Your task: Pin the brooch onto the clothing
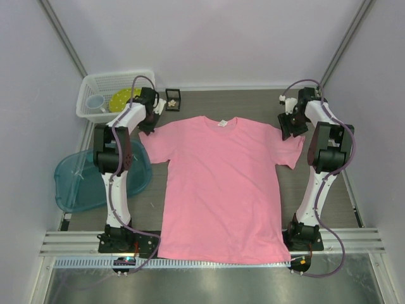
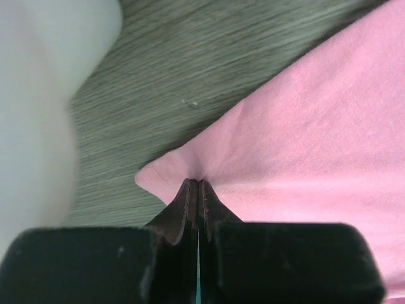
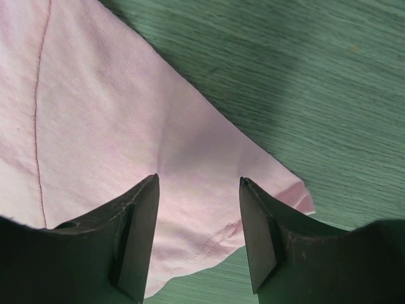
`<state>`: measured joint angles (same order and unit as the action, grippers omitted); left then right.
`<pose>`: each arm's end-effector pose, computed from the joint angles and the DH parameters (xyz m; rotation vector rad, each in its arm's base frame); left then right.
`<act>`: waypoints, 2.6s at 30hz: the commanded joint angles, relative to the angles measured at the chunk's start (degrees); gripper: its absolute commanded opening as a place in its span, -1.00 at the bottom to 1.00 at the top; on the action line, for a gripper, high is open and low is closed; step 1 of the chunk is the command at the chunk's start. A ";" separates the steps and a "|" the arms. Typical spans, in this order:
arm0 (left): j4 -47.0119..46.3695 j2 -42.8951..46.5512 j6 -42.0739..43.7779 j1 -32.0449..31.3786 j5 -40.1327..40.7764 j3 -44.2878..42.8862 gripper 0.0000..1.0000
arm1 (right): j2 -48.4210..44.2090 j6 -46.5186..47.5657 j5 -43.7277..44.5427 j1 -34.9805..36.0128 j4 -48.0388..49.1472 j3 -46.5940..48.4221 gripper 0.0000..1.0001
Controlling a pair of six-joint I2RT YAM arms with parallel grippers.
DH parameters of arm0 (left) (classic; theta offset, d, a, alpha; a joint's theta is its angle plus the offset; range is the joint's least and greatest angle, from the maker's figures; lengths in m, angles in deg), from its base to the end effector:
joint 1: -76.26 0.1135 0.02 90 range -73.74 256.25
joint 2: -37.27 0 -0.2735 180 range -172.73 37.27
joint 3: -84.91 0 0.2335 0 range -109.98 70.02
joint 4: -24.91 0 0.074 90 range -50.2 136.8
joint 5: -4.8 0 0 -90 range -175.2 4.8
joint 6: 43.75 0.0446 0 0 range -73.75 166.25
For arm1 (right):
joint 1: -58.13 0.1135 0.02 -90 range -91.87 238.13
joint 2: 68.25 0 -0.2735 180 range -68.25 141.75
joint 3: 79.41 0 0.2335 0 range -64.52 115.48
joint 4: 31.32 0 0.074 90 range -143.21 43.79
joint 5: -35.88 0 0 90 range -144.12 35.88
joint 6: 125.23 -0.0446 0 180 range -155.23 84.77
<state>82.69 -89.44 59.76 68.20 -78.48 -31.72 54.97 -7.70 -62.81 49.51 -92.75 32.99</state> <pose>0.4542 -0.0590 0.1823 0.4845 2.7126 0.1872 0.4313 -0.0586 0.1860 -0.4927 2.7565 0.0666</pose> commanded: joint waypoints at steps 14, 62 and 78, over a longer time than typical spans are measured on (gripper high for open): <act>-3.61 5.25 0.46 2.17 2.95 0.75 -1.00 | -8.78 2.88 -0.97 -1.93 -4.17 3.04 0.13; -8.51 25.71 -0.96 0.24 -9.18 1.71 0.69 | -17.45 -2.21 -7.03 -1.66 0.83 12.70 0.93; -15.03 9.14 24.96 -14.08 10.97 -13.74 0.99 | -31.72 -26.82 -19.25 -1.13 23.61 -5.22 0.98</act>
<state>66.45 -72.68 73.40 58.61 -80.66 -41.22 22.08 -28.23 -77.43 47.96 -67.68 30.20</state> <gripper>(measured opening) 0.996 0.987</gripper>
